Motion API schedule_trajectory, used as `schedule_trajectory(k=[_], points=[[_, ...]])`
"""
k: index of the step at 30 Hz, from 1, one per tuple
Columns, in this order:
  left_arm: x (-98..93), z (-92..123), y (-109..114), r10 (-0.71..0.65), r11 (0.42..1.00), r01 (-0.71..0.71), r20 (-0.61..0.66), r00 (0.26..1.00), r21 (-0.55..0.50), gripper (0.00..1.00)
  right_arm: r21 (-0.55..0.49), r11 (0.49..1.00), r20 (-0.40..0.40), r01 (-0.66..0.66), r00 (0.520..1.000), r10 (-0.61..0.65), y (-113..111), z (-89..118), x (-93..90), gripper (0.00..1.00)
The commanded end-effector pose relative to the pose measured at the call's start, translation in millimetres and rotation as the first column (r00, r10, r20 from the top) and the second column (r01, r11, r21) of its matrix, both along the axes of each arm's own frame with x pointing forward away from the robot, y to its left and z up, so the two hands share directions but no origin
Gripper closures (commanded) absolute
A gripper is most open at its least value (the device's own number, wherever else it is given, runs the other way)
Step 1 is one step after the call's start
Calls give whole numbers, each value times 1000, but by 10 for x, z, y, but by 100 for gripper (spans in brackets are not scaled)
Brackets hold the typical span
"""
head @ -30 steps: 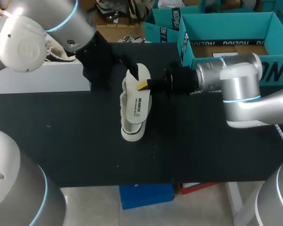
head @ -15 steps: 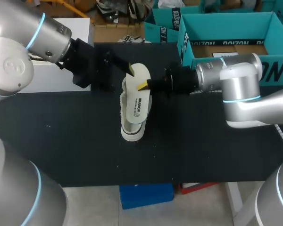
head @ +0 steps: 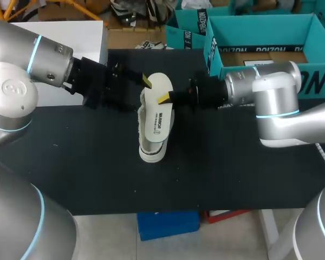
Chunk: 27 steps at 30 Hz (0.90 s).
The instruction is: Take the shoe out of the shoebox, open the shoe tongue, remove and reinsert the insole, then place the shoe into the shoebox
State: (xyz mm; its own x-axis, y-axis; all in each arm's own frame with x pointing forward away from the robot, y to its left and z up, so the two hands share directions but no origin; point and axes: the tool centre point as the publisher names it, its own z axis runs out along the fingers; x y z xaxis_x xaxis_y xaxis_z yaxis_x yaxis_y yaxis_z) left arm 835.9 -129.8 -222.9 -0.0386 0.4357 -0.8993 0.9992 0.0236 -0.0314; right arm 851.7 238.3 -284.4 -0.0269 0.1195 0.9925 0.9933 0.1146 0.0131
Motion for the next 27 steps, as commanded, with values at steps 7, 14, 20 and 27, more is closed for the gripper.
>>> schedule_trajectory(k=[7,14,20,27], points=[[107,-246,-87,82,966,-67,52,995,-248,0,-3,1000,0,0,1000,0,7,-4,2,100],[173,-356,-145,129,939,-98,72,989,-331,0,-3,1000,0,0,1000,0,7,-4,2,100],[220,-473,-178,158,919,-120,71,985,-376,0,-3,1000,0,0,1000,0,7,-4,2,100],[314,-531,-260,174,904,-130,74,982,-407,39,-3,1000,0,0,1000,0,7,-4,2,100]])
